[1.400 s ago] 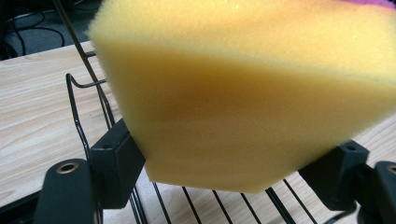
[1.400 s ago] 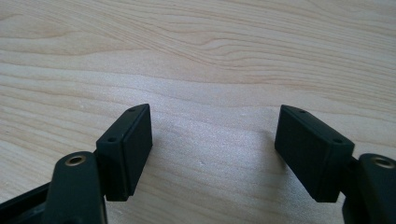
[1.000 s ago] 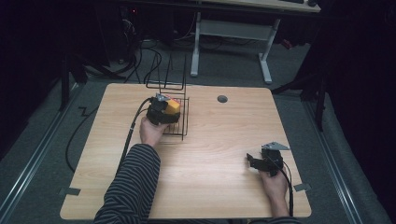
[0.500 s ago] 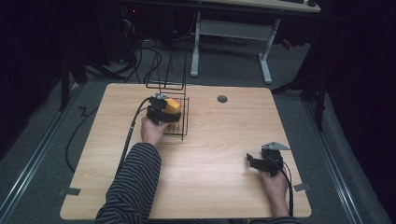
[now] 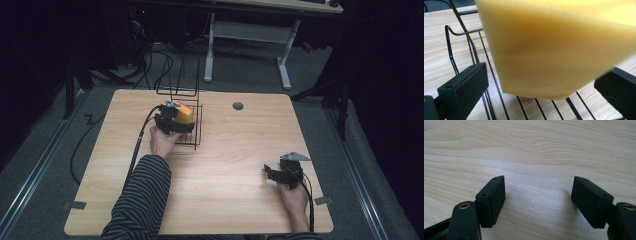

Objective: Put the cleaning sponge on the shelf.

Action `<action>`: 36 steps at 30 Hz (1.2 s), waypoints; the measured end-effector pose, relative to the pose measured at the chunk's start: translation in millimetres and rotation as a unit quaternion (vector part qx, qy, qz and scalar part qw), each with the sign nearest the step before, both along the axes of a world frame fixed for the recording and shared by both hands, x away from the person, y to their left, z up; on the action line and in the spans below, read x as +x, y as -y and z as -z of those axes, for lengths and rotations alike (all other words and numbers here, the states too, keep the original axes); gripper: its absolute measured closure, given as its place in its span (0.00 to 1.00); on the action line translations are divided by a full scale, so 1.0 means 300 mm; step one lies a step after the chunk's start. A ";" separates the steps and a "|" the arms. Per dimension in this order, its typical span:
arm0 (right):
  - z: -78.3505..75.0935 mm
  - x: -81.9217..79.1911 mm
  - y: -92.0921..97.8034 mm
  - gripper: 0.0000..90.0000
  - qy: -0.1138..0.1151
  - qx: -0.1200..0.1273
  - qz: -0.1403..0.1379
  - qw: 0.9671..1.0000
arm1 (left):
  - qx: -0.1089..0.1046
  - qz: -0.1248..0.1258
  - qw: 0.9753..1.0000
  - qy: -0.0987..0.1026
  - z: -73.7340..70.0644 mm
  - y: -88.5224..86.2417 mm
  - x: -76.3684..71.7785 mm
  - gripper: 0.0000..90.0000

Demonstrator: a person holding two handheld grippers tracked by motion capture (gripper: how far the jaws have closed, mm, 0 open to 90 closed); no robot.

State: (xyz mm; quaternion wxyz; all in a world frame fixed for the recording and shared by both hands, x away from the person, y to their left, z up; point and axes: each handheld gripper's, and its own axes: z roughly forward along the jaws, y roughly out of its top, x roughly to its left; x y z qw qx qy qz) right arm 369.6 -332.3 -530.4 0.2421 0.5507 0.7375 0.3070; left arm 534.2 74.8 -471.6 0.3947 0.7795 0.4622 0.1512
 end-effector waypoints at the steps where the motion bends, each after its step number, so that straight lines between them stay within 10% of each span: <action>1: 0.000 0.000 0.000 0.31 -0.001 0.001 0.001 1.000 | -0.001 0.002 1.000 0.001 -0.003 -0.002 -0.004 0.00; 36: 0.000 0.000 0.000 0.31 -0.001 0.001 0.001 1.000 | 0.001 0.022 0.998 0.054 -0.106 -0.098 -0.187 0.04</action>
